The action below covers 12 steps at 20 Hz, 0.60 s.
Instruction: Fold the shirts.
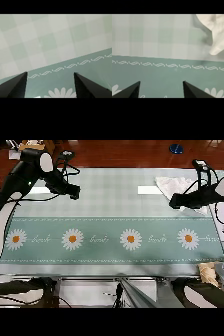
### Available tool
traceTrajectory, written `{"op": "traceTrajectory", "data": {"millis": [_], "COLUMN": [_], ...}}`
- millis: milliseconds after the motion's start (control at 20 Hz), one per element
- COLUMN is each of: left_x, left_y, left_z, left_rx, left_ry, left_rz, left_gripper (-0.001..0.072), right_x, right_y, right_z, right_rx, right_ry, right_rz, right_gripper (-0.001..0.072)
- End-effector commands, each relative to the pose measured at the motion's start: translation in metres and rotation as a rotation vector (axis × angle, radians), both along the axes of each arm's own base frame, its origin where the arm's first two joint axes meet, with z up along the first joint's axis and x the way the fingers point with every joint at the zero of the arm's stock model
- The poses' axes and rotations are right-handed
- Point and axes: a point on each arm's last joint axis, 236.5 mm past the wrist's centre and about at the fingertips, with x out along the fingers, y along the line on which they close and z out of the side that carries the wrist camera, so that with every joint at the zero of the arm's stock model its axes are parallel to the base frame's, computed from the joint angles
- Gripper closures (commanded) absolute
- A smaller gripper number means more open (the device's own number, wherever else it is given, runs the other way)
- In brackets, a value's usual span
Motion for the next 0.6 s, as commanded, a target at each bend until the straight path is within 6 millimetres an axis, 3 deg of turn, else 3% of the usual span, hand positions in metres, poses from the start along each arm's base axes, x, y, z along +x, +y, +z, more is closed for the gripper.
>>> {"op": "traceTrajectory", "data": {"millis": [0,350,450,550], "left_x": [0.001,0.007,0.008,0.007], "left_y": [0.000,-0.002,-0.003,-0.002], "left_z": [0.000,-0.011,-0.021,-0.031], "left_rx": [-0.001,0.001,0.006,0.014], "left_ry": [-0.004,0.002,0.021,0.045], "left_rz": [0.000,-0.001,-0.001,-0.001], "left_gripper": [-0.0010,-0.0010,-0.0010,-0.0010], "right_x": [0.015,0.008,0.014,0.030], "right_y": [0.001,0.015,0.010,-0.009], "right_z": [0.007,0.006,0.008,0.015], "right_rx": [0.008,0.071,0.046,-0.044], "right_ry": [-0.069,-0.037,-0.064,-0.144], "right_rz": [-0.009,-0.006,-0.001,0.002], "right_gripper": [0.0114,0.0125,0.0124,0.0123]}}
